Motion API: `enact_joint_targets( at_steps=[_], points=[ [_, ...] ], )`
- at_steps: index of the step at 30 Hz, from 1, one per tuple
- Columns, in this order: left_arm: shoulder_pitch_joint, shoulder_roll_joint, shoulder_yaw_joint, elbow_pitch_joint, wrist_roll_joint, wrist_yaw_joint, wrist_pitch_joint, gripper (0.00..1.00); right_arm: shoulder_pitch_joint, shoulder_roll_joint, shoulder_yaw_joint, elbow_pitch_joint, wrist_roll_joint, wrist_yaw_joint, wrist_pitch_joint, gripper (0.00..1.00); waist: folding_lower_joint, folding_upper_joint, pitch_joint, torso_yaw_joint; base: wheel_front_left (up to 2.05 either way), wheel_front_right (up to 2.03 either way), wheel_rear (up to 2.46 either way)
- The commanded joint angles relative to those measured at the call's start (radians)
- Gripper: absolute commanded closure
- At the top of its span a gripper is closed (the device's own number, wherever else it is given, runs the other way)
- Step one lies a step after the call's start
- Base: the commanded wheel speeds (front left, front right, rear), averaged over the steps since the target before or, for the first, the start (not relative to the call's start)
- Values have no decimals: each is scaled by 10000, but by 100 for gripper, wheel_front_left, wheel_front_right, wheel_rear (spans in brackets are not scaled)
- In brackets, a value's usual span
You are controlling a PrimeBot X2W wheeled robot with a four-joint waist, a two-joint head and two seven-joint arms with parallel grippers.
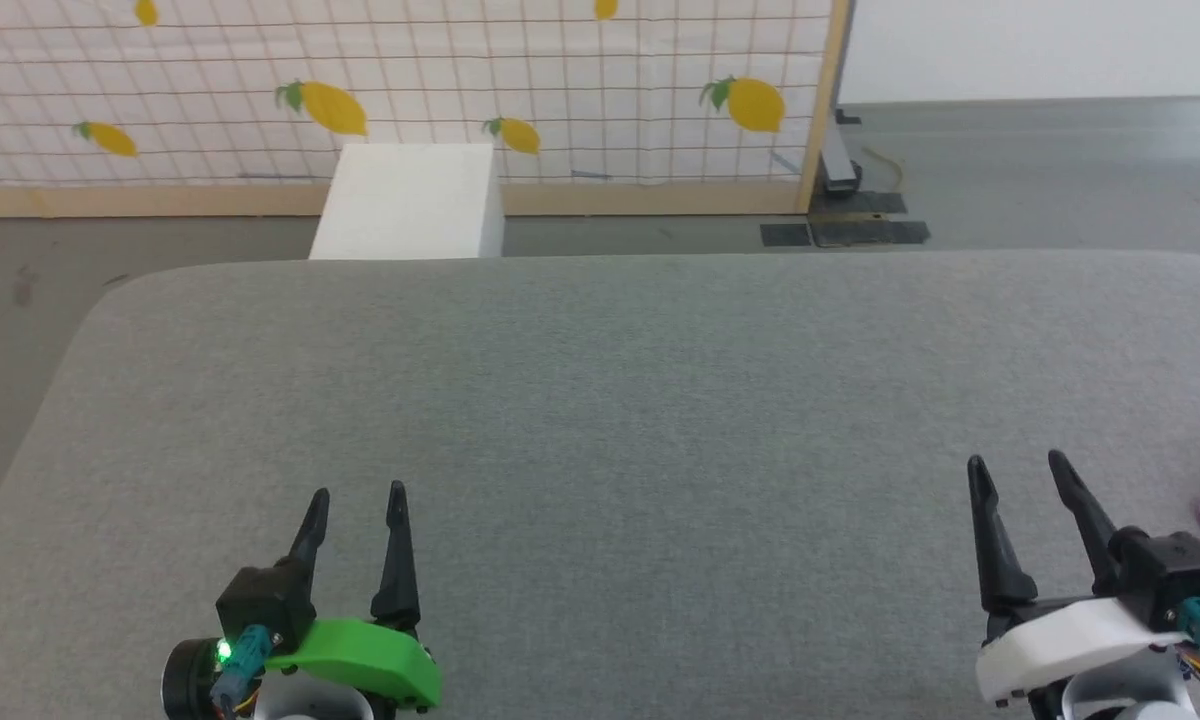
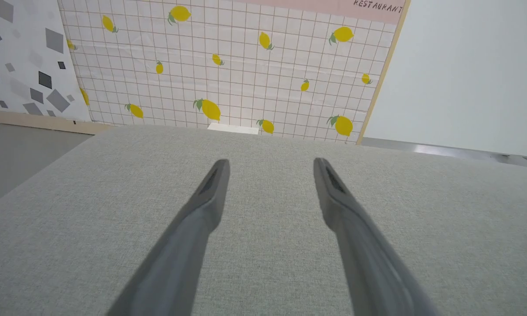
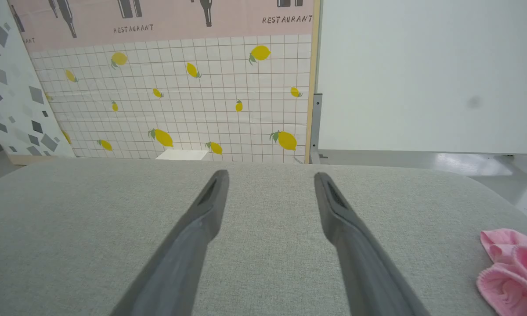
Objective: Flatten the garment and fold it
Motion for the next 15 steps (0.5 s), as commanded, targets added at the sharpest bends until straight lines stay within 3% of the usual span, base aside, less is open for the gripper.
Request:
enact_joint_targets(
  at_steps=[1,15],
  points=[
    [174,-41,3,7,60,-17,-45,0,165,41,-5,-61,-69,-15,49,0,1,-1,-69,155,0,0,0],
    [331,-49,-121,-16,-142,59,-45,0,363,104,-63,-16,73,-15,108,0,1,-1,-104,260,0,0,0]
  ],
)
